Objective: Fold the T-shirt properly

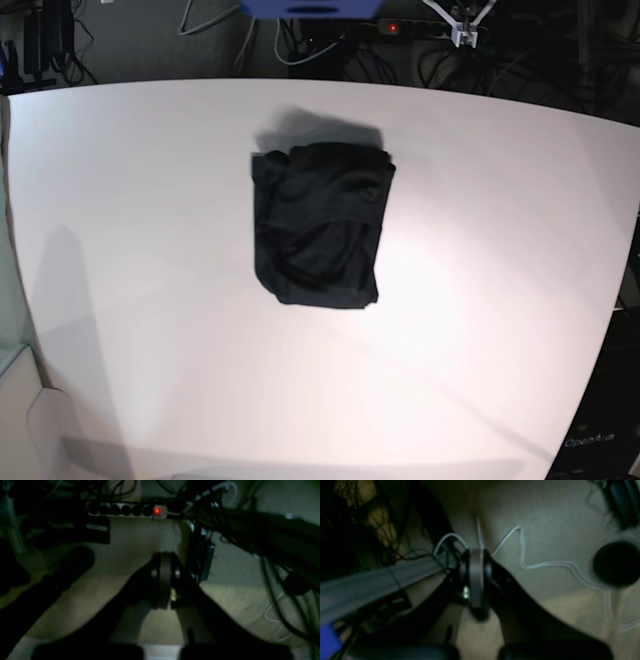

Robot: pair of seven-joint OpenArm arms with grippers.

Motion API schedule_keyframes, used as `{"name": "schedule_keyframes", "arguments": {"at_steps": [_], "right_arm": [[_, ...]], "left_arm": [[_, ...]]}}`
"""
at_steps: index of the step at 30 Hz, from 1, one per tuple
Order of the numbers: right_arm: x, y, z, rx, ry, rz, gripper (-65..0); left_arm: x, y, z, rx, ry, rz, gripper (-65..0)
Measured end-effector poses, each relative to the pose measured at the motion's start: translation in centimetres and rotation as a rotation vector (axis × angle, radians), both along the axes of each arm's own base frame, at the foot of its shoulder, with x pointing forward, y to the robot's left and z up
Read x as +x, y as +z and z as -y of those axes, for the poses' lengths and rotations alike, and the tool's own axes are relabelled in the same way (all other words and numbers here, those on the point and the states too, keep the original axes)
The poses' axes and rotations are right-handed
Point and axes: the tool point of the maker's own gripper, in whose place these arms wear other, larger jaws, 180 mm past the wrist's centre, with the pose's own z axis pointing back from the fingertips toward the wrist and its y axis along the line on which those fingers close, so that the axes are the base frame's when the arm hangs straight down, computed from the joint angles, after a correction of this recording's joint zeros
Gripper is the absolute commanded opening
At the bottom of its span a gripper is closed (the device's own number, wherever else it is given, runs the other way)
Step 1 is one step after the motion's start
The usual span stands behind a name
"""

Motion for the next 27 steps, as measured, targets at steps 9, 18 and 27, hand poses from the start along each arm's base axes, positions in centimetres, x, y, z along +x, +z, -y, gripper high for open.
{"name": "schedule_keyframes", "arguments": {"at_steps": [9,18,27], "right_arm": [[-0.3,-3.8,-0.8,-0.336,0.520,-0.256,-65.0],[5.0,-5.7,-4.2,-0.332,0.597,-0.329,-64.0],[5.9,-6.0,-5.6,-0.389,0.586,-0.368,-63.5]], "left_arm": [[6.3,-1.8,2.9,-0.076,-0.048,0.103,-65.0],[3.8,-2.8,-0.5,0.184,-0.042,-0.103,-65.0],[5.9,-2.5,0.1,0.267,-0.020,-0.071,-65.0]]}}
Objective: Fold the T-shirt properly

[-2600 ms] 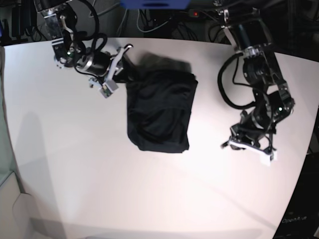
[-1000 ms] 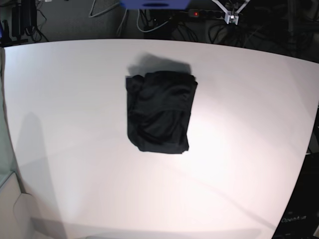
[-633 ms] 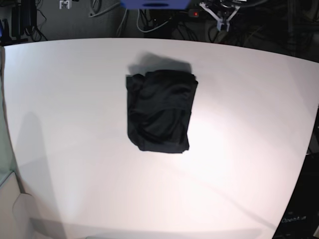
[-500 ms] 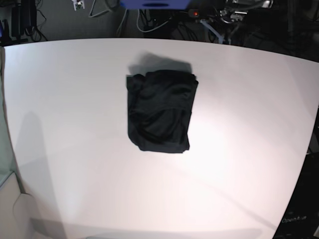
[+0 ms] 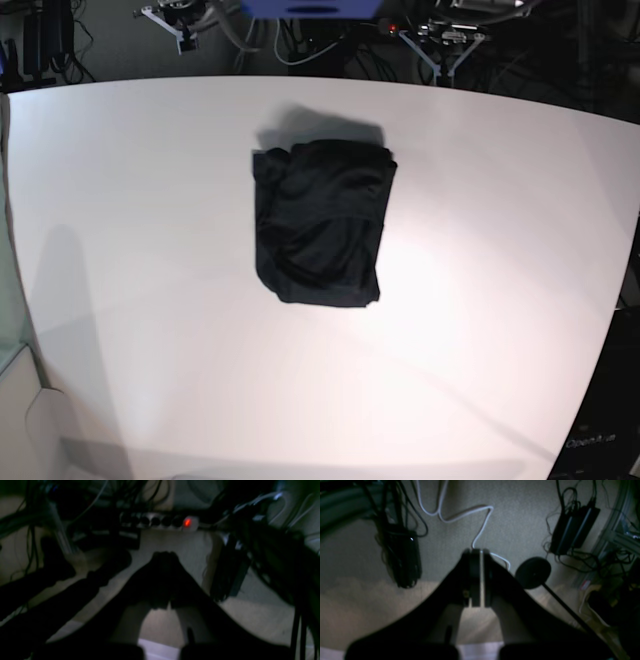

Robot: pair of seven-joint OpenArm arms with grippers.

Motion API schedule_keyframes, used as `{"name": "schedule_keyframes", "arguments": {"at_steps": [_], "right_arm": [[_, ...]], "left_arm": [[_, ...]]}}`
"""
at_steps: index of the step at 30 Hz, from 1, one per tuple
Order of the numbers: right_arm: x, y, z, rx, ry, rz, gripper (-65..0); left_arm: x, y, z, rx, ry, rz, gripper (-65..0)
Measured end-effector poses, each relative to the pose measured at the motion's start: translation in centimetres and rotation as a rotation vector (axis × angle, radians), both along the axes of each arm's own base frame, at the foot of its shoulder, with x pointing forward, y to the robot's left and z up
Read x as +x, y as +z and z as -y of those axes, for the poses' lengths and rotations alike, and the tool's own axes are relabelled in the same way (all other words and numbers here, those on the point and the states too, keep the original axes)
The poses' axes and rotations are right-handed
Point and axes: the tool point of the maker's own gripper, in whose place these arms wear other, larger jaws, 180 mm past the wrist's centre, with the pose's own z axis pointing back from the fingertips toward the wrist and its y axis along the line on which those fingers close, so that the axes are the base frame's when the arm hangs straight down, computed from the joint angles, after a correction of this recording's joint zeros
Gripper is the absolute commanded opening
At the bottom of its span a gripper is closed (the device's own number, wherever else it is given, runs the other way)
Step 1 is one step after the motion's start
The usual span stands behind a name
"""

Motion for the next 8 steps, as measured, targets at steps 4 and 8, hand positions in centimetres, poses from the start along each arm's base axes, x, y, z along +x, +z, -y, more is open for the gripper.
{"name": "schedule_keyframes", "arguments": {"at_steps": [4,8], "right_arm": [[0.9,0.1,0.9,-0.020,-0.001,0.010,-63.5],[-0.1,0.0,0.7,-0.015,0.006,-0.014,-63.6]], "left_arm": [[-0.7,-0.1,0.3,0.006,0.017,-0.060,-65.0],[0.2,0.0,0.1,0.006,0.031,-0.050,-65.0]]}}
